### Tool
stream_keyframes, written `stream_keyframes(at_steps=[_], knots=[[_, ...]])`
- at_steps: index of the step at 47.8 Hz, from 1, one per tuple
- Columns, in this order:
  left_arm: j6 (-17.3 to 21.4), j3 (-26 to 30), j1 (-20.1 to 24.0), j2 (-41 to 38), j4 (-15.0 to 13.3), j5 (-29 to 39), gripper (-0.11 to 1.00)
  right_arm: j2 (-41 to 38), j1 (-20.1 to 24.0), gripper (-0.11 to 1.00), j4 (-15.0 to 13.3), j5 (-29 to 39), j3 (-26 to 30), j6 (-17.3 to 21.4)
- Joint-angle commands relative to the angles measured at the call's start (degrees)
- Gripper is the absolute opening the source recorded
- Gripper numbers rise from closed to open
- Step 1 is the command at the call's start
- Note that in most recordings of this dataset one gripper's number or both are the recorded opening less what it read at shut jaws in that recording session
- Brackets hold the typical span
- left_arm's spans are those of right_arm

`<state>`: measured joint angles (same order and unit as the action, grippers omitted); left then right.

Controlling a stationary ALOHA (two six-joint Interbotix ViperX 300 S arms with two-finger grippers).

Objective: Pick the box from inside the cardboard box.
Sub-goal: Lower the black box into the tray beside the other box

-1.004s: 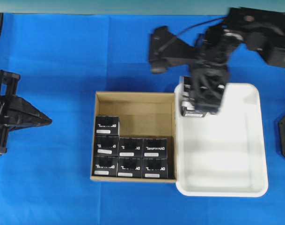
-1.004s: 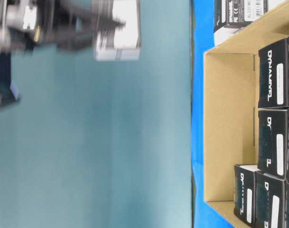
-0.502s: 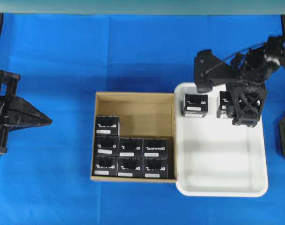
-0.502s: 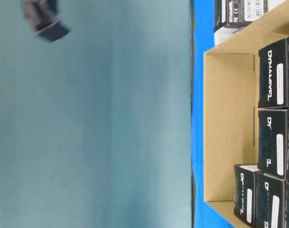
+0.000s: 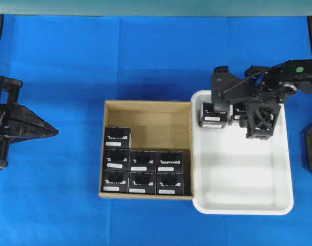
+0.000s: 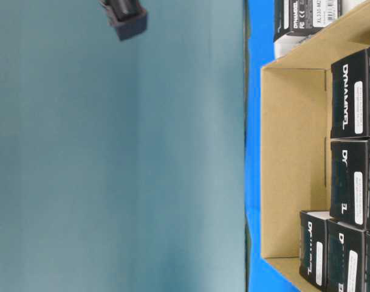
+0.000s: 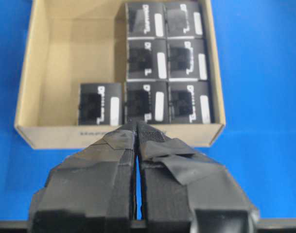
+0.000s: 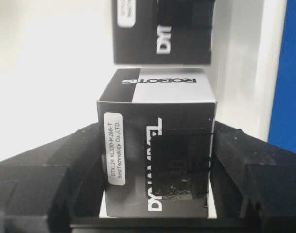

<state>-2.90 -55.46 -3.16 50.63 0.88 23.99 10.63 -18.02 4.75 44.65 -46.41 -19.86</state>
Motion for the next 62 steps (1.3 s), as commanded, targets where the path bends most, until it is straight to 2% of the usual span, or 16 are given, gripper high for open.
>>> stream_keyframes(at_steps=[1,17,33,35,39,42,62], knots=[[-0.09,1.58,-0.09,-0.18,0.09,-0.62,-0.01,-1.93,-0.09,0.62,-0.18,-0.88,0.26,-0.26],[-0.09,1.67,0.00,-0.18,0.09,-0.62,-0.01,-5.54,-0.44,0.62,-0.18,-4.22,0.26,0.26],[0.00,1.67,0.00,-0.26,0.18,-0.62,-0.01,-6.06,-1.32,0.62,1.14,-3.60,0.35,0.00],[0.00,1.67,0.00,-0.26,0.18,-0.62,-0.01,-6.06,-1.32,0.67,1.23,-3.43,0.35,0.09],[0.00,1.67,0.00,-0.35,0.18,-0.62,-0.01,-6.06,-1.32,0.88,1.32,-2.90,0.44,0.18],[0.00,1.67,0.00,-0.35,0.18,-0.62,-0.01,-6.06,-1.32,0.98,1.32,-2.37,0.70,0.18],[0.09,1.67,0.00,-0.26,0.18,-0.62,-0.01,-5.10,-1.32,0.98,1.85,-1.32,3.16,0.44]])
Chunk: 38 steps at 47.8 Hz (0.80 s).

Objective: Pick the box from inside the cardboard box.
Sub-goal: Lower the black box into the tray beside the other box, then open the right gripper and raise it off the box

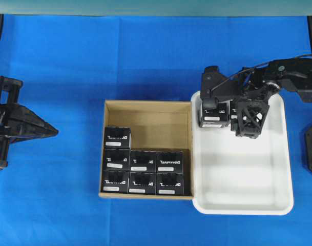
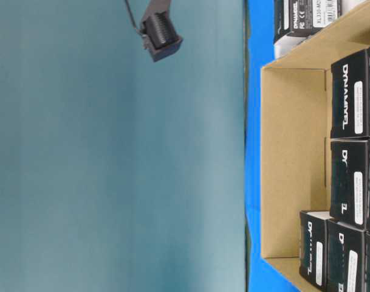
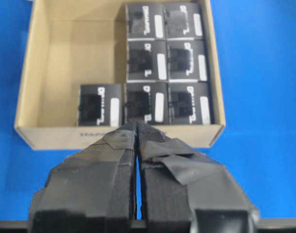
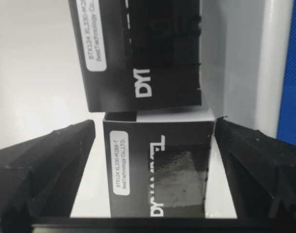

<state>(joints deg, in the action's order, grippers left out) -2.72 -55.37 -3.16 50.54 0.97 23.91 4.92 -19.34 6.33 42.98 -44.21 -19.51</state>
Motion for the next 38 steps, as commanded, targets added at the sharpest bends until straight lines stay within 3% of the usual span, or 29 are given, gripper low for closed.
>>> stream_keyframes(at_steps=[1,10,26,38], knots=[[-0.09,1.58,0.00,-0.18,0.09,-0.53,-0.01,0.97,0.00,0.98,0.26,0.79,1.23,0.18],[0.00,1.49,0.00,-0.09,0.09,-0.44,-0.01,5.98,-0.35,0.98,0.26,2.90,3.69,1.67],[0.00,1.41,0.09,-0.09,0.09,-0.35,-0.01,17.67,-0.18,0.98,0.88,2.20,6.15,9.58],[0.26,1.49,0.53,0.00,0.09,-0.44,-0.01,23.82,3.78,0.98,1.32,-7.03,3.08,10.28]])
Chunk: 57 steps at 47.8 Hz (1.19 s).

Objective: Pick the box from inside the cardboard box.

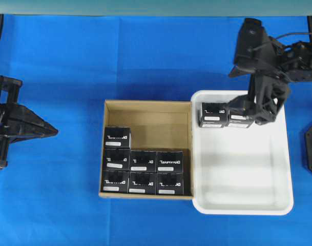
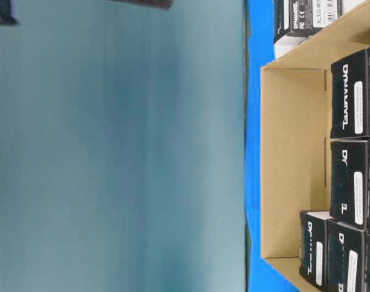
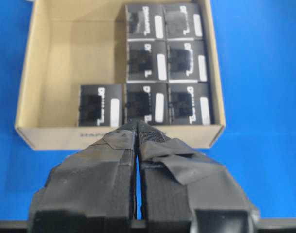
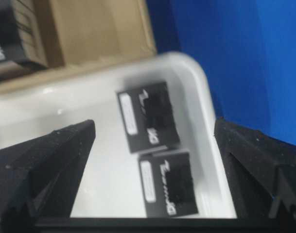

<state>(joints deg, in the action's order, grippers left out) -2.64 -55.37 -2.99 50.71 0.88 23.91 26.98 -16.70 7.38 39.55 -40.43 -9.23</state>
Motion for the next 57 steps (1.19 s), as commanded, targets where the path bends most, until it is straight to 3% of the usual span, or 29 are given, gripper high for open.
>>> stream_keyframes(at_steps=[1,14,28,46,57], knots=[[0.18,1.49,0.44,-0.18,0.18,-0.44,-0.01,2.20,1.41,0.98,0.26,-4.83,-1.14,0.00],[0.44,1.58,0.62,1.67,0.18,-0.62,-0.01,8.00,6.68,0.98,0.26,-18.98,-5.10,0.44],[0.79,1.58,0.62,3.43,0.18,-2.46,-0.01,7.91,13.01,0.98,0.26,-26.72,-5.71,4.48],[2.02,1.58,0.62,4.92,0.18,-7.73,-0.01,7.73,14.85,0.98,0.26,-37.88,-5.98,8.26],[2.46,1.58,0.62,5.27,0.18,-7.73,-0.01,7.82,15.03,0.98,0.26,-39.02,-5.98,8.35]])
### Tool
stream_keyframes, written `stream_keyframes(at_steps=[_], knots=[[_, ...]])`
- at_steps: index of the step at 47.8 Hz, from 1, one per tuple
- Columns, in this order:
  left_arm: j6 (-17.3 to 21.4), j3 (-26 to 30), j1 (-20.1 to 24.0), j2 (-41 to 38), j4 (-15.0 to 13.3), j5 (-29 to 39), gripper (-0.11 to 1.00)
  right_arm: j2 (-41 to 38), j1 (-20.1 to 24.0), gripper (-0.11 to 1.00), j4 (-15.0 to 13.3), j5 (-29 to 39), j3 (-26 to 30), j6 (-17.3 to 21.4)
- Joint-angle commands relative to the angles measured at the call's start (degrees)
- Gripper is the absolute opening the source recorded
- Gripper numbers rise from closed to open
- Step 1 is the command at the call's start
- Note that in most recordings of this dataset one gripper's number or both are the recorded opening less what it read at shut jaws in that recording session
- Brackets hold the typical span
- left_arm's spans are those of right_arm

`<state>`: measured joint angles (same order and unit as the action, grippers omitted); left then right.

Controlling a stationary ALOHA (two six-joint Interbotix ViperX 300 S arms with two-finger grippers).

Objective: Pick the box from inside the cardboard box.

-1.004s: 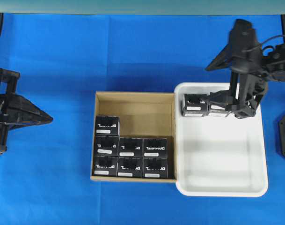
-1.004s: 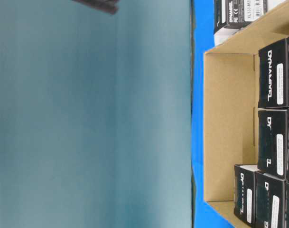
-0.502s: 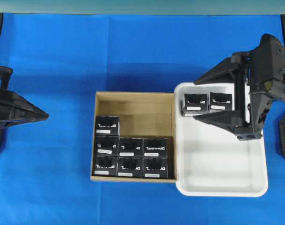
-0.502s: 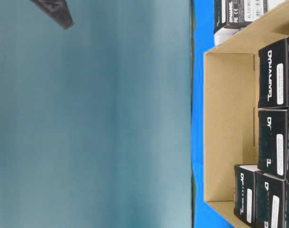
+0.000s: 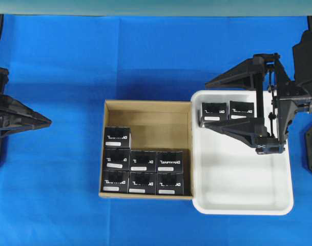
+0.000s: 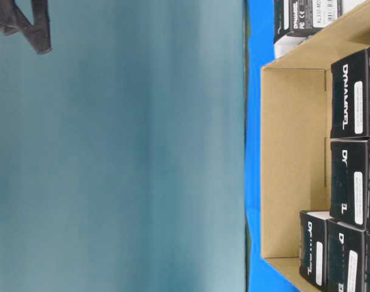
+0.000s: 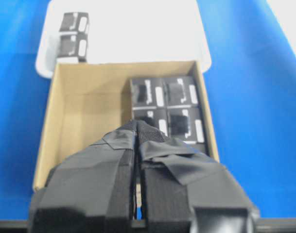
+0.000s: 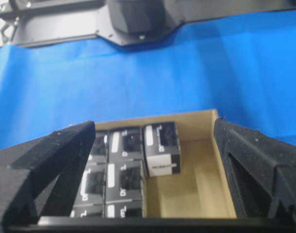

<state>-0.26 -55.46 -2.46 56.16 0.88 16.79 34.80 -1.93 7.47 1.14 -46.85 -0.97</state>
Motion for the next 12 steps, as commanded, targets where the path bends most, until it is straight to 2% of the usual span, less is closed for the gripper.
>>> stream_keyframes(at_steps=[1,12], knots=[[0.00,1.67,0.00,-0.18,0.09,-0.62,-0.01,0.00,0.26,0.98,0.18,-0.62,0.44,0.09],[0.00,1.67,0.00,0.70,0.18,-0.97,-0.01,0.44,1.41,0.98,0.18,1.41,-0.26,0.00]])
